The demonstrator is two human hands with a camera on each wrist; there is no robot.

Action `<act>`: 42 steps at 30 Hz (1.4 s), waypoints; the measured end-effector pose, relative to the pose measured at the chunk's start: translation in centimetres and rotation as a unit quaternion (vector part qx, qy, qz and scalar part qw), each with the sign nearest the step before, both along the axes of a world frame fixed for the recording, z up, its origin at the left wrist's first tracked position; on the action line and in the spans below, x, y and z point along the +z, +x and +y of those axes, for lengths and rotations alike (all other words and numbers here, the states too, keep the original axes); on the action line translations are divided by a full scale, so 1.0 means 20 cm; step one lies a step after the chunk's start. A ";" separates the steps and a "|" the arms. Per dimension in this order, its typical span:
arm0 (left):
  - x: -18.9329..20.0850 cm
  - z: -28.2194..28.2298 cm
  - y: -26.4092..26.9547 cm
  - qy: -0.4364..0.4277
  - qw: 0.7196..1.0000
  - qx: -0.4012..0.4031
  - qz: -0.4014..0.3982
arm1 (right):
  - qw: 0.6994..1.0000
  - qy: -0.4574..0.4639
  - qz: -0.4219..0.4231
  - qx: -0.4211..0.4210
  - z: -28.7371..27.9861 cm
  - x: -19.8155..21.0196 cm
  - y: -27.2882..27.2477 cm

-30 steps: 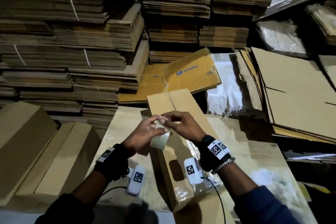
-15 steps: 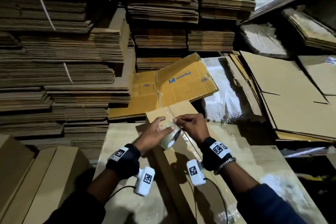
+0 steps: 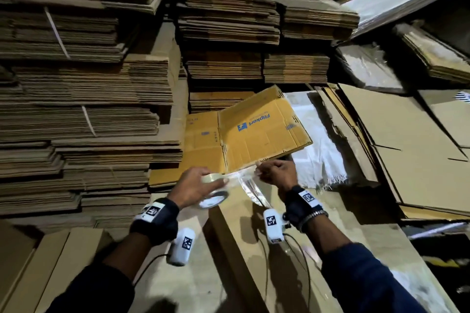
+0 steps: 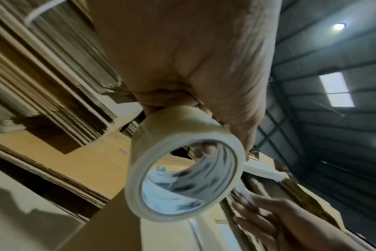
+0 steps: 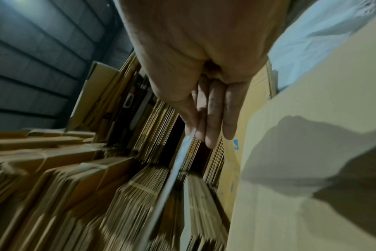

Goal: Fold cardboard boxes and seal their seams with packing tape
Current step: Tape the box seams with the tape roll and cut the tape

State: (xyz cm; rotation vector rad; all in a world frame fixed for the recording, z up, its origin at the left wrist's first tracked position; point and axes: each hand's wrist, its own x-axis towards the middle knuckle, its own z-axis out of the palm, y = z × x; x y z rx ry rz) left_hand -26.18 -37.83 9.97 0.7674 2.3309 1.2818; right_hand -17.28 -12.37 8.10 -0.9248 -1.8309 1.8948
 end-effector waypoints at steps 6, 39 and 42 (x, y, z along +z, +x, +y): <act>-0.20 -0.15 -0.28 -0.162 0.982 0.081 0.051 | 0.994 0.002 -0.074 -0.077 0.50 -0.06 -0.13; -0.73 -0.02 -0.36 -0.122 0.982 0.137 -0.037 | 0.911 0.244 -0.322 0.088 0.58 -0.29 -0.37; -0.74 -0.02 -0.36 -0.128 0.980 0.136 -0.065 | 0.900 0.361 -0.220 0.109 0.31 -0.21 -0.38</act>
